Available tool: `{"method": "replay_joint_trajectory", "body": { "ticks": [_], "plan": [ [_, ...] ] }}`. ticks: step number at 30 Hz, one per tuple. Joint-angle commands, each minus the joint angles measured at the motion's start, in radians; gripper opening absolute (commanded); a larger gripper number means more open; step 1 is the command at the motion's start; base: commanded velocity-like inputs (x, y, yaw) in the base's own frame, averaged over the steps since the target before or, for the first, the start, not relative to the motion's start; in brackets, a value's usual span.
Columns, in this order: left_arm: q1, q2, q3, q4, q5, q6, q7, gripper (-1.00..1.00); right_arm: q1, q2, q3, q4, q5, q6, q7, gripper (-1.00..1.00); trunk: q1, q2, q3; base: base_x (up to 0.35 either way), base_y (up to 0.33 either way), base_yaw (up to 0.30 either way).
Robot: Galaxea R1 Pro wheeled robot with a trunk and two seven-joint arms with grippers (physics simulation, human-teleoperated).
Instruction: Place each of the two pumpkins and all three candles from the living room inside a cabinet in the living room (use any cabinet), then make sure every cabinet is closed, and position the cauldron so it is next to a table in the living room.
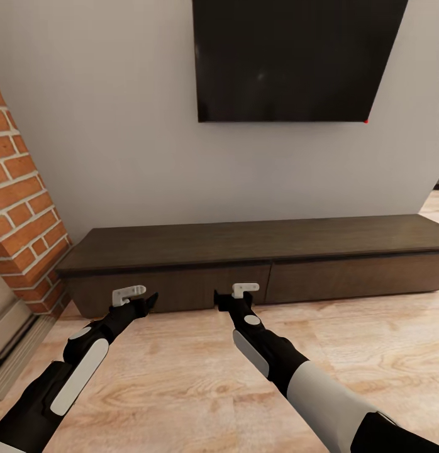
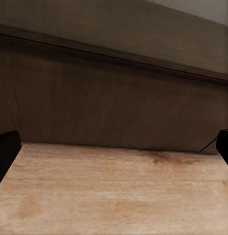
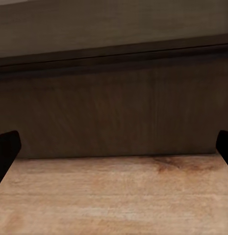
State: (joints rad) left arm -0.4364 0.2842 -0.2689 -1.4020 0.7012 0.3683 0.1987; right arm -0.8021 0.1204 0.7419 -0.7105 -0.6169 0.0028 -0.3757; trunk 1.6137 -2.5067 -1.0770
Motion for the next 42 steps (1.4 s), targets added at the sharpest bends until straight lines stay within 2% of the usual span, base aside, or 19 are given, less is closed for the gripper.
{"method": "replay_joint_trajectory", "body": {
  "ticks": [1,8,22,31,34,39,42],
  "plan": [
    [-0.001,0.001,-0.003,-0.002,0.011,0.002,0.010,1.00,-0.001,-0.001,0.005,-0.001,-0.007,0.000,-0.008,1.00,-0.001,0.000,0.003,0.000,0.000,0.000],
    [-0.001,0.001,-0.003,-0.002,0.011,0.001,0.010,1.00,-0.001,-0.001,0.005,-0.001,-0.008,0.000,-0.007,1.00,-0.004,0.002,0.031,0.000,0.000,-0.039],
    [-0.001,0.000,-0.004,-0.002,0.011,0.001,0.010,1.00,0.000,-0.001,0.005,-0.001,-0.009,0.000,-0.006,1.00,-0.010,0.005,0.096,0.000,0.000,-0.205],
    [-0.001,0.001,-0.004,-0.002,0.011,0.001,0.010,1.00,-0.001,-0.002,0.004,-0.001,-0.009,0.005,-0.006,1.00,-0.017,0.013,0.131,0.000,0.000,-0.027],
    [-0.001,0.001,-0.004,-0.002,0.011,0.001,0.009,1.00,-0.001,-0.002,0.004,-0.002,-0.010,0.017,-0.006,1.00,-0.028,0.034,0.140,0.000,0.000,-0.111],
    [-0.001,-0.001,-0.009,-0.002,0.004,-0.001,0.008,1.00,-0.001,0.002,-0.002,-0.006,-0.012,0.105,-0.005,1.00,-0.028,0.034,0.136,0.000,0.000,-0.178],
    [-0.001,0.003,-0.007,-0.002,0.004,-0.001,0.007,1.00,-0.001,0.002,-0.013,-0.008,-0.013,0.127,-0.005,1.00,-0.028,0.034,0.132,0.000,0.000,-0.076]
  ]
}}
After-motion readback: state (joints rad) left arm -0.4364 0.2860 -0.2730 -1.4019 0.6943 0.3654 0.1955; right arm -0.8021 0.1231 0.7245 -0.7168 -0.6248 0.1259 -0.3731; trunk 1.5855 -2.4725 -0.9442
